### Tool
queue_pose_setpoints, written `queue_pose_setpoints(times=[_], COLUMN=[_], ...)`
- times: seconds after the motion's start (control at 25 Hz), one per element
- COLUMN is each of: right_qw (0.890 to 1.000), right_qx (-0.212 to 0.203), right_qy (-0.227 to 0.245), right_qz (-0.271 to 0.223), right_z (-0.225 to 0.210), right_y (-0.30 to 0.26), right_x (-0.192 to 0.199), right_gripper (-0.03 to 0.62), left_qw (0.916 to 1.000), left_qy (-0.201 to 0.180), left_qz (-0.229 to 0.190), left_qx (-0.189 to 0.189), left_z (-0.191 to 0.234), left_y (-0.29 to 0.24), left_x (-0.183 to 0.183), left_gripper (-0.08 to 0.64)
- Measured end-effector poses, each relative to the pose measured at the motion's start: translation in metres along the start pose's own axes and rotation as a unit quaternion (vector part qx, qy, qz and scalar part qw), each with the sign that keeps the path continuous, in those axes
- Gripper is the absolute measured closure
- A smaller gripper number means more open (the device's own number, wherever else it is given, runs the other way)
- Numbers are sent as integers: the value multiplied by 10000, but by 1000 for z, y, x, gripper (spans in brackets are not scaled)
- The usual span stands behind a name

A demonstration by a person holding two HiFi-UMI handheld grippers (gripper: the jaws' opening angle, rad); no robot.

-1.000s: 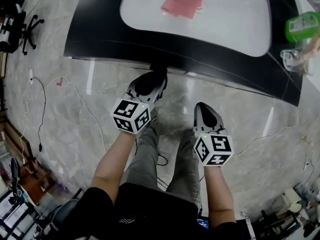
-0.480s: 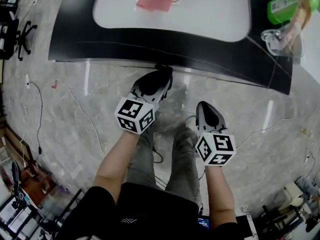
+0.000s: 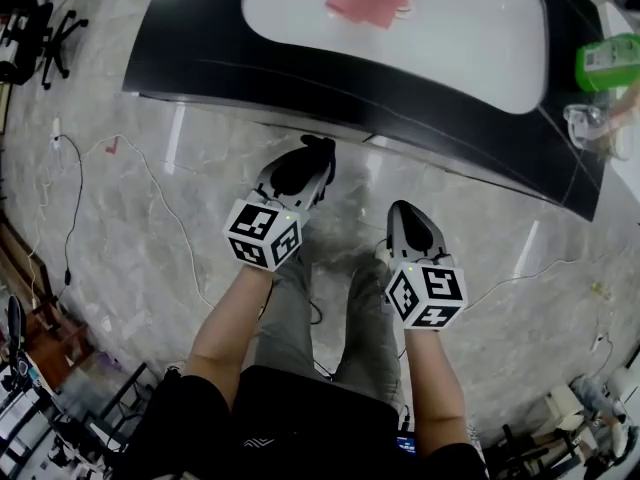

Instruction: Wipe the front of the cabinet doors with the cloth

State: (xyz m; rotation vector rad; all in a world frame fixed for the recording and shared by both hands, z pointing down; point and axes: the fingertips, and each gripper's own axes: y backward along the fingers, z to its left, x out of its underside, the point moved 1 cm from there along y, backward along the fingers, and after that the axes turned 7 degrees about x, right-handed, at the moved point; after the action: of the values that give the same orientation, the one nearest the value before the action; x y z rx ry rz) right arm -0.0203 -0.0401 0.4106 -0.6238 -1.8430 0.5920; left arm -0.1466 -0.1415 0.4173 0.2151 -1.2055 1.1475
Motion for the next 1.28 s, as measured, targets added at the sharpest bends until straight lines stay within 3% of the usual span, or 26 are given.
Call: queue_pose_setpoints(times=[0.52, 0.84, 1.08, 1.28], right_qw=[9978, 9954, 9935, 9947], right_qx=[-503, -713, -819, -725], right_qy=[345, 543, 663, 613], right_qz=[274, 327, 419, 394], right_z=[119, 179, 195, 188], right_y=[-69, -110, -131, -146], right_x=[6, 12, 18, 12], right_gripper=[554, 554, 554, 554], left_qw=[9966, 9930, 9893, 9906], left_qy=[85, 49, 153, 141], left_qz=[-95, -256, -407, -369], left_qx=[-815, -1153, -1390, -1312], left_z=[124, 193, 231, 238], left_y=[93, 115, 111, 99], left_x=[-2, -2, -6, -7], left_gripper=[434, 434, 434, 434])
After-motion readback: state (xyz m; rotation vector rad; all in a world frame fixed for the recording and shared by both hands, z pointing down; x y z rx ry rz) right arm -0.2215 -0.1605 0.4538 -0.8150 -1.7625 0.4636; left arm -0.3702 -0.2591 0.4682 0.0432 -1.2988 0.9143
